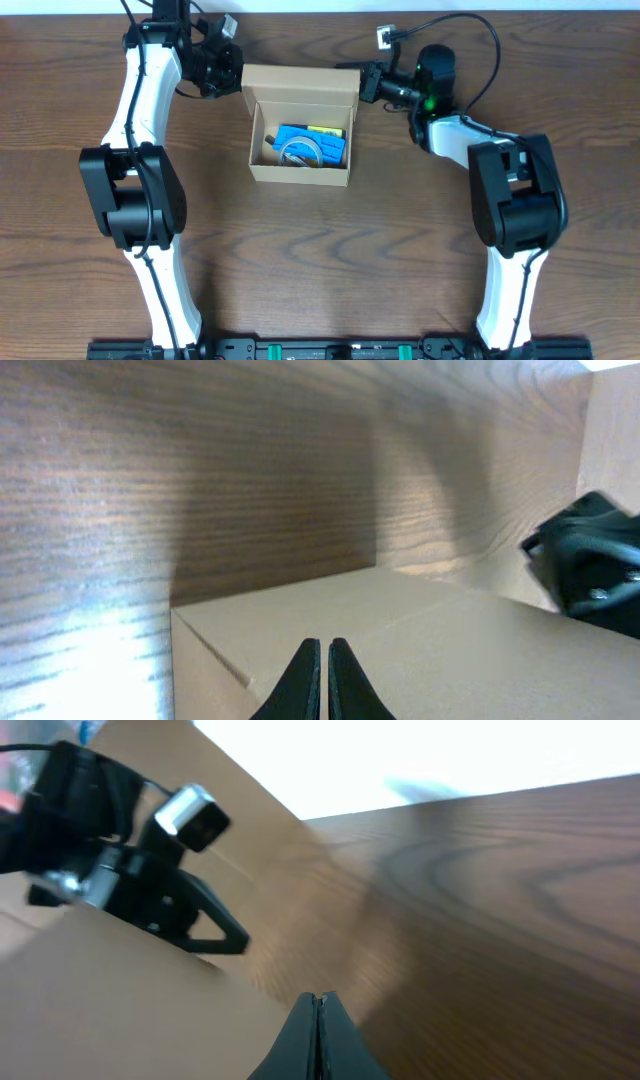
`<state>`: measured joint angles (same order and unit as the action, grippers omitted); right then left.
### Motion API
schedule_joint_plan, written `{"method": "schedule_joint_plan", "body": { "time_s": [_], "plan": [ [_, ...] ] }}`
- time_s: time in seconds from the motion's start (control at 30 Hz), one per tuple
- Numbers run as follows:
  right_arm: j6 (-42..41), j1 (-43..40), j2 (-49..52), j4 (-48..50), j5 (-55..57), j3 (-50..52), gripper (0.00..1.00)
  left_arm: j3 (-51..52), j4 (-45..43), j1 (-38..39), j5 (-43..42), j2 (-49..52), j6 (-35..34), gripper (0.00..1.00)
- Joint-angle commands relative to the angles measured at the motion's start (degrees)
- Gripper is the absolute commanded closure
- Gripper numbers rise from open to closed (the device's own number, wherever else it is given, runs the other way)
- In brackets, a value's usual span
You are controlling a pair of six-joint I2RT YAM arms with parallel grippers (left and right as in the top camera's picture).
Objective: Pack container
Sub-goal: 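Grasp the box lid with both grippers and bring it over the box, then lower the lid onto the box and press it down with the right gripper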
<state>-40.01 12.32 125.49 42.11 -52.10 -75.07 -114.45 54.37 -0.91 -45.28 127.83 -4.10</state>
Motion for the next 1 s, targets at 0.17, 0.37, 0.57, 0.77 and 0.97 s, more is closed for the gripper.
{"method": "schedule_joint_plan", "body": {
  "time_s": [0.17,0.37,0.57,0.77,0.97],
  "plan": [
    [3.7,0.9,-8.2,-8.3,-5.6,-1.0,0.99,-0.9,5.5,0.1,0.8,-7.0,4.4,0.95],
    [11.3,3.7,-14.8,-25.0,-3.3,-1.1,0.99,-0.9,11.1,0.1,7.5,-12.0,4.3,0.95],
    [22.8,9.6,-20.5,-48.2,9.1,-2.1,0.99,-0.9,15.9,0.1,14.7,-16.7,3.7,0.95],
    [29.7,17.7,-21.0,-68.5,29.2,-8.5,0.99,-0.9,20.5,0.1,24.6,-19.5,0.2,0.94],
    [30.0,23.7,-20.6,-73.9,41.4,-10.1,0.99,-0.9,23.5,0.1,31.4,-20.1,-5.1,0.94]
  ]
}}
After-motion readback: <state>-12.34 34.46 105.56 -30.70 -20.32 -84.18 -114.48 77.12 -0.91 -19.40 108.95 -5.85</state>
